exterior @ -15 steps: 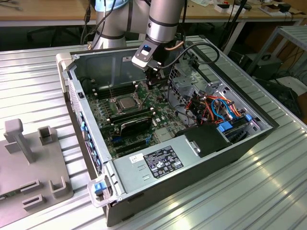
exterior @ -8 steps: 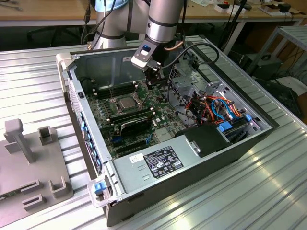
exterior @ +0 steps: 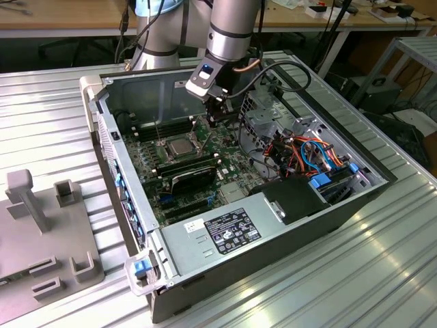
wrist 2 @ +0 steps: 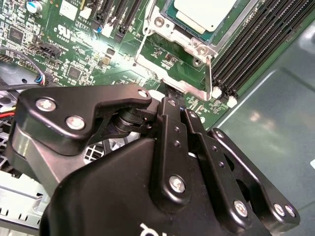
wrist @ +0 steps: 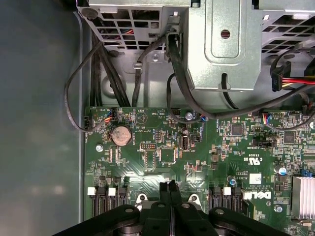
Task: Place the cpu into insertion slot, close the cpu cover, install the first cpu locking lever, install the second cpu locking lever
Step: 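Close the cpu cover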
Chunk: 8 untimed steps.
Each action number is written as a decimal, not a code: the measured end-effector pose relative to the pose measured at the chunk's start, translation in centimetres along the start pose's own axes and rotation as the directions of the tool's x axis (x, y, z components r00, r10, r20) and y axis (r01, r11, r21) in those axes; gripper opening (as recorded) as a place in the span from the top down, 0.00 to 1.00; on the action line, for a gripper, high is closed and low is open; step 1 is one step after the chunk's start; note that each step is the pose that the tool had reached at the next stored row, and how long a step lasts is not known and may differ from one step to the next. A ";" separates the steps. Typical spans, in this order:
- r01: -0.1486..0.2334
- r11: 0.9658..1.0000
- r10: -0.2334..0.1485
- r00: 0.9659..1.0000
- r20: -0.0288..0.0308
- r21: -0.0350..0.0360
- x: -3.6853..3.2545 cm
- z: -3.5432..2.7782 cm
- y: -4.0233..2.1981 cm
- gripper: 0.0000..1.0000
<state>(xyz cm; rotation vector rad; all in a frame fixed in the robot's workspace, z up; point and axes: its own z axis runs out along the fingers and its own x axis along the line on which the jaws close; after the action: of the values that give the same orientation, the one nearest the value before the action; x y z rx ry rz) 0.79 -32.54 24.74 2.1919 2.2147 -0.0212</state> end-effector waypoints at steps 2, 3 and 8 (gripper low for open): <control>0.000 1.000 0.000 1.000 0.000 0.000 0.00 0.00 -0.05 0.89; 0.000 1.000 0.000 1.000 0.000 0.000 0.00 0.00 -0.10 0.89; 0.000 1.000 0.000 1.000 0.000 0.000 0.00 0.01 -0.25 0.89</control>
<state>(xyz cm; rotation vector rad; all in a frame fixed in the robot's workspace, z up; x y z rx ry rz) 0.54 -32.54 24.73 2.1920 2.2146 -0.0211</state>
